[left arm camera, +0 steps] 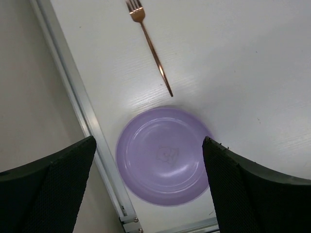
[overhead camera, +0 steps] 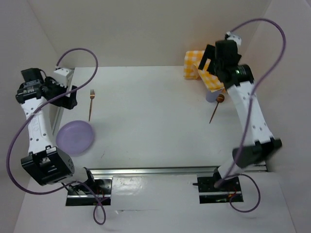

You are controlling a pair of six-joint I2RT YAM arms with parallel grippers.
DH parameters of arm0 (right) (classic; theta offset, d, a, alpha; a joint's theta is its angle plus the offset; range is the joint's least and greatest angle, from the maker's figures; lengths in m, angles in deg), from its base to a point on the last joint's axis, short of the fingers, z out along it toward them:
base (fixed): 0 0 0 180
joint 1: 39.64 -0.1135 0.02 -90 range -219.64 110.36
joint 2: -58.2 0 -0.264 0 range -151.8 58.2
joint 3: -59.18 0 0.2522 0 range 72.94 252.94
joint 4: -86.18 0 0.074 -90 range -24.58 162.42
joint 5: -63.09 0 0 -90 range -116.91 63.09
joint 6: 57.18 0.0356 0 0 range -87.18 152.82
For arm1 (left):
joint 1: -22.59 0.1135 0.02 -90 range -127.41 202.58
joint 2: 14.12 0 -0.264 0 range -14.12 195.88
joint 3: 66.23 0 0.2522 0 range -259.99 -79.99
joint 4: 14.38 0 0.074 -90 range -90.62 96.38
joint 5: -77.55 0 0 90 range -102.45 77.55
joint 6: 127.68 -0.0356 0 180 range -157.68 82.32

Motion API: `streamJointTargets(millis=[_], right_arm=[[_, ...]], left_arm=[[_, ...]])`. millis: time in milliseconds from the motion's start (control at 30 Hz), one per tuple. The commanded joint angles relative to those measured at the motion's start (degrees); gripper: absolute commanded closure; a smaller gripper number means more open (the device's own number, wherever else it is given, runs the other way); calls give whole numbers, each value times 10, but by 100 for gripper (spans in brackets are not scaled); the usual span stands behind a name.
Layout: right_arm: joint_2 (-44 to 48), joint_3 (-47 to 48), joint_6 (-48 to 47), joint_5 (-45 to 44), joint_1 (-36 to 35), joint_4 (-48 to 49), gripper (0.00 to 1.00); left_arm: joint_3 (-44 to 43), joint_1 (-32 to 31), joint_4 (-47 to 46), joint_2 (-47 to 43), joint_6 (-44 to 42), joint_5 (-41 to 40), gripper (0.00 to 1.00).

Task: Set the dinner table for one person

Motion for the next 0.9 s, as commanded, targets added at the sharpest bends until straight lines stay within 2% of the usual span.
streamJointTargets(millis=[0,33,133,200,267,400,467,533,700,833,867], right_arm=[[-159,181,-43,-2,35,31,0],[-237,226,-43,3,46,23,0],[-370,385,-43,9,91,23,0],[-414,446,-38,9,115,37,0],[-434,434,-32,3,127,93,0],[-429,332,-45,-11,147,226,0],[-439,312,-58,14,154,263,0],[-475,336,-63,54,159,282,0],[-544,359,-63,66,159,314,0],[-568,359,-53,34,159,333,0],[-568,353,-45,19,159,333,3]], left_arm=[[-20,-76,-33,22,44,-99,5],[-20,-110,-46,30,54,-106,5],[-59,-154,-39,78,88,-83,5],[-87,-171,-24,106,112,-57,5],[-99,-195,-19,147,122,-57,5],[-106,-224,-36,194,128,-92,5],[-112,-231,-41,212,128,-100,5],[-119,-231,-36,234,133,-100,5],[-107,-213,-46,246,145,-100,5],[-82,-213,-59,241,151,-111,5],[-75,-213,-59,235,151,-111,5]])
